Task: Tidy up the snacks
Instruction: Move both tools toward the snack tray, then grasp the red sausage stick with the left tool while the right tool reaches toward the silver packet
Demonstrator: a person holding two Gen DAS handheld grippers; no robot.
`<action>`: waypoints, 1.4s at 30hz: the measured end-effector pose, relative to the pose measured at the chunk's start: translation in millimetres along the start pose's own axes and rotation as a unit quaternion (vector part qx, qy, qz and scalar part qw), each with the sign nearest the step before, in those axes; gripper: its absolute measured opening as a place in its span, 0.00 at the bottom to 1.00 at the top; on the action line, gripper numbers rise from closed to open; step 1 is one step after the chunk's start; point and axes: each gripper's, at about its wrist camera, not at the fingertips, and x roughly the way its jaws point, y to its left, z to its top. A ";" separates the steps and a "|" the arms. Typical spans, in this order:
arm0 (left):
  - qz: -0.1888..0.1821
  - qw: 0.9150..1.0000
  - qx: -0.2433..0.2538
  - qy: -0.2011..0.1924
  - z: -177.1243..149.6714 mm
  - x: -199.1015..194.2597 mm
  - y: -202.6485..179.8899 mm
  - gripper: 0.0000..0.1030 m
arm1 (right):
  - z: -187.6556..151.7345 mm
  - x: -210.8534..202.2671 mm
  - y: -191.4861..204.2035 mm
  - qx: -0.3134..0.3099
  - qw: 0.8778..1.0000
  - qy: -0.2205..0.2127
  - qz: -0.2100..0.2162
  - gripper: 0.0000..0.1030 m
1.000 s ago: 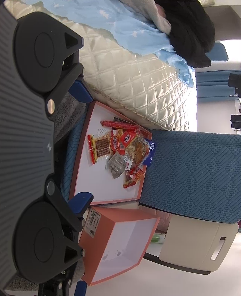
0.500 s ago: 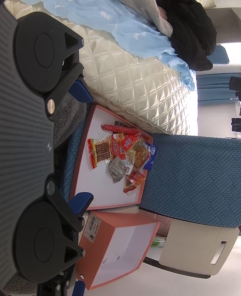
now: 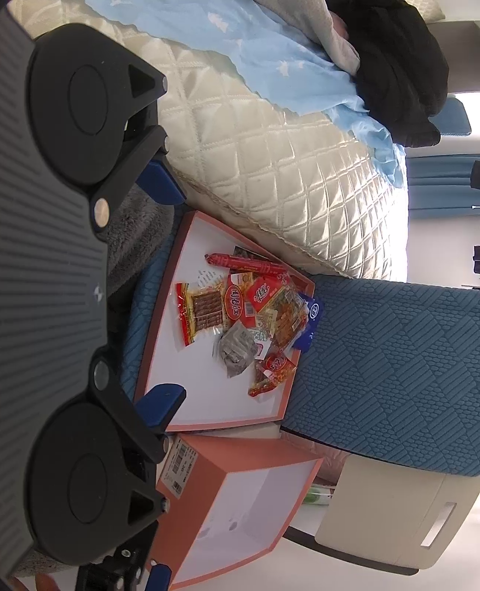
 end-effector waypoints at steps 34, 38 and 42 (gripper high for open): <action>-0.010 0.997 -0.016 0.072 49.5 131.5 17.8 1.00 | 39.7 112.9 0.2 -0.023 0.997 0.065 0.045 0.91; -0.016 0.996 -0.030 0.080 49.4 146.6 25.4 1.00 | 42.9 129.1 4.5 -0.039 0.995 0.067 0.056 0.84; -0.023 0.996 -0.037 0.083 51.7 164.1 31.4 0.97 | 42.2 146.8 8.6 -0.042 0.993 0.087 0.070 0.77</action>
